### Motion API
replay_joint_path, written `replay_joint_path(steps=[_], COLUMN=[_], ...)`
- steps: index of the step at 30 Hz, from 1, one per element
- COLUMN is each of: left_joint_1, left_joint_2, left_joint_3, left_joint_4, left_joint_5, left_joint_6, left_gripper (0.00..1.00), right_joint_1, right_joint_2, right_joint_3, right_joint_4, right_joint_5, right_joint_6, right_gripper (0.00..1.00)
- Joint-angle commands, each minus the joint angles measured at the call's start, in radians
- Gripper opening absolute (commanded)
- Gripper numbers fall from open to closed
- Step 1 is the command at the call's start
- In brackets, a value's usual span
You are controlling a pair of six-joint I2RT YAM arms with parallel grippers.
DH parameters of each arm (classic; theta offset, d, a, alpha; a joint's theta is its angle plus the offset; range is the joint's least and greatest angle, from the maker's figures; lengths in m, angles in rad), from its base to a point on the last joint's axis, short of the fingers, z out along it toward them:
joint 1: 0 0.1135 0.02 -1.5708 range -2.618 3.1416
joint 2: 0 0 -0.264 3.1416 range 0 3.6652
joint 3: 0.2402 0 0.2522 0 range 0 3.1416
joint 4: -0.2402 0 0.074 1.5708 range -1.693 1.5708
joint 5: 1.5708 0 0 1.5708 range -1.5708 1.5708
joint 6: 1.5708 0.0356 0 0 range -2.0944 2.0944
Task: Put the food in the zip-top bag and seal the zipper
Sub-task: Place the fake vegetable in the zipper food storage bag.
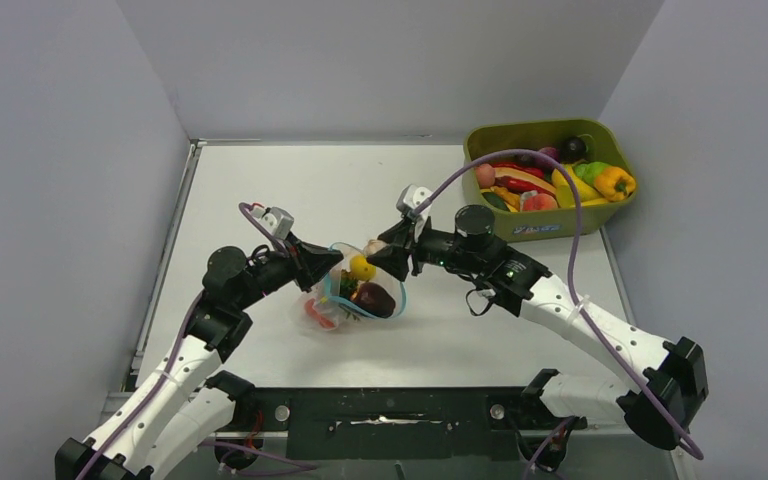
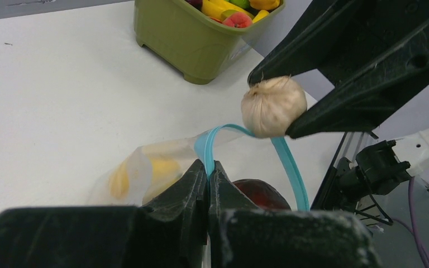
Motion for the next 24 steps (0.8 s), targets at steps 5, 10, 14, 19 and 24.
replay_joint_path(steps=[5, 10, 14, 19, 24], left_joint_1=[0.001, 0.001, 0.001, 0.001, 0.001], left_joint_2=[-0.020, -0.017, -0.017, -0.017, -0.021], left_joint_3=[0.020, 0.025, 0.023, 0.014, 0.016], left_joint_4=[0.061, 0.055, 0.047, 0.054, 0.055], left_joint_5=[0.029, 0.034, 0.028, 0.027, 0.026], left_joint_6=[-0.012, -0.011, -0.005, -0.011, -0.011], left_gripper=[0.00, 0.00, 0.00, 0.00, 0.00], right_joint_1=[0.111, 0.139, 0.183, 0.231, 0.243], right_joint_2=[0.075, 0.103, 0.092, 0.055, 0.056], right_joint_3=[0.067, 0.085, 0.116, 0.115, 0.095], right_joint_4=[0.083, 0.074, 0.040, 0.044, 0.034], right_joint_5=[0.065, 0.074, 0.115, 0.144, 0.186], right_joint_6=[-0.116, -0.133, -0.159, -0.174, -0.195], right_gripper=[0.35, 0.35, 0.35, 0.35, 0.35])
